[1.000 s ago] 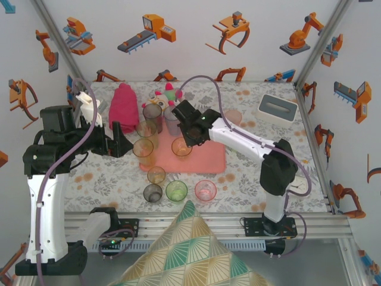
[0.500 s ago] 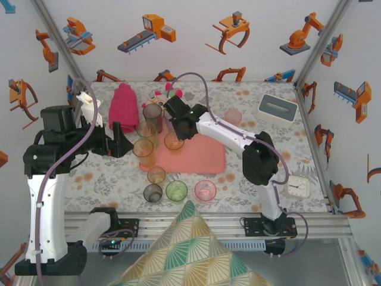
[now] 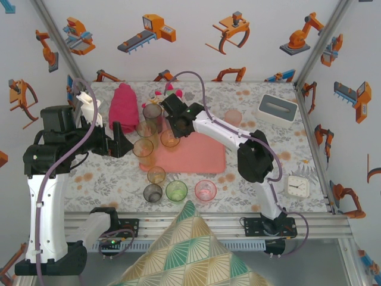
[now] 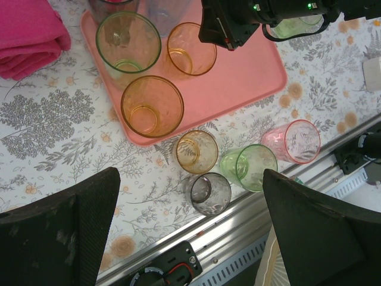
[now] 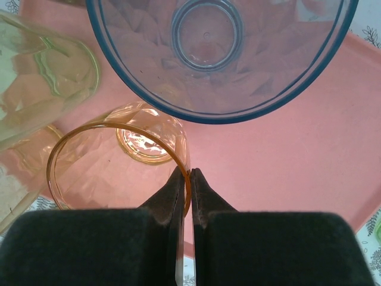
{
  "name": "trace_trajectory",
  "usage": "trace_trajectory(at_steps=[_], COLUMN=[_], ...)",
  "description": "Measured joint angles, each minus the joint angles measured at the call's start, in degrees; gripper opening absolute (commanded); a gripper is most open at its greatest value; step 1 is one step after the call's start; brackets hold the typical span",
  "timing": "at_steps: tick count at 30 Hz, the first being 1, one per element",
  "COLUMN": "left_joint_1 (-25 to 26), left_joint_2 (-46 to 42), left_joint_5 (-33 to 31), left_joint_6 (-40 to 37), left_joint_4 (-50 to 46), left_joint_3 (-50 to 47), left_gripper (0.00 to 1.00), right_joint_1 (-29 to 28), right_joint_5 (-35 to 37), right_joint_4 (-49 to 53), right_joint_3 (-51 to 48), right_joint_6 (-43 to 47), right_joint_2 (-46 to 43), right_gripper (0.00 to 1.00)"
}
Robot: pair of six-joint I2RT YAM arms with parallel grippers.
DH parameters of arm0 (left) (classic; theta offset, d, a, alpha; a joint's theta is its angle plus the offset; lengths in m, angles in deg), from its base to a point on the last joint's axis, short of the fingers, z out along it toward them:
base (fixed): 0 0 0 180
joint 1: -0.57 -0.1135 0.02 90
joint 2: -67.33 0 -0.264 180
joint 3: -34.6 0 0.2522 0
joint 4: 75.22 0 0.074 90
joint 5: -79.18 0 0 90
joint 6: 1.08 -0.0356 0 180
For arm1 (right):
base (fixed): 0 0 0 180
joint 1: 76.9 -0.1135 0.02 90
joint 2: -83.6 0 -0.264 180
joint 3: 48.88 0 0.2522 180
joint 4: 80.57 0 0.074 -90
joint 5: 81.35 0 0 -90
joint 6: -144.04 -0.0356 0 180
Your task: Place the glasses into the tray
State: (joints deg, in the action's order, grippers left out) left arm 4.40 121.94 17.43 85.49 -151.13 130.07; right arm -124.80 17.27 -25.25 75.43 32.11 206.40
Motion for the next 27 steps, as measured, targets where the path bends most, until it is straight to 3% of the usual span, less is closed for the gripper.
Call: trace_trajectory(at_steps=[18, 27], left_joint_1=[0.1, 0.3], left_joint_2=[0.0, 0.0], left_joint_5=[0.1, 0.2], left_joint_6=[0.0, 0.0], left_joint_4=[0.0, 0.0], left_joint_3=[0.0, 0.0], left_gripper=[0.97, 0.97], right_joint_1=[0.3, 0.4], right_joint_5=[-0.3, -0.3], right_joint_4=[-0.8, -0.7], right_joint_3=[1.7, 1.7], right_joint_6=[-0.5, -0.6], right_joint_2=[2.7, 2.7], right_gripper=[0.1, 0.16])
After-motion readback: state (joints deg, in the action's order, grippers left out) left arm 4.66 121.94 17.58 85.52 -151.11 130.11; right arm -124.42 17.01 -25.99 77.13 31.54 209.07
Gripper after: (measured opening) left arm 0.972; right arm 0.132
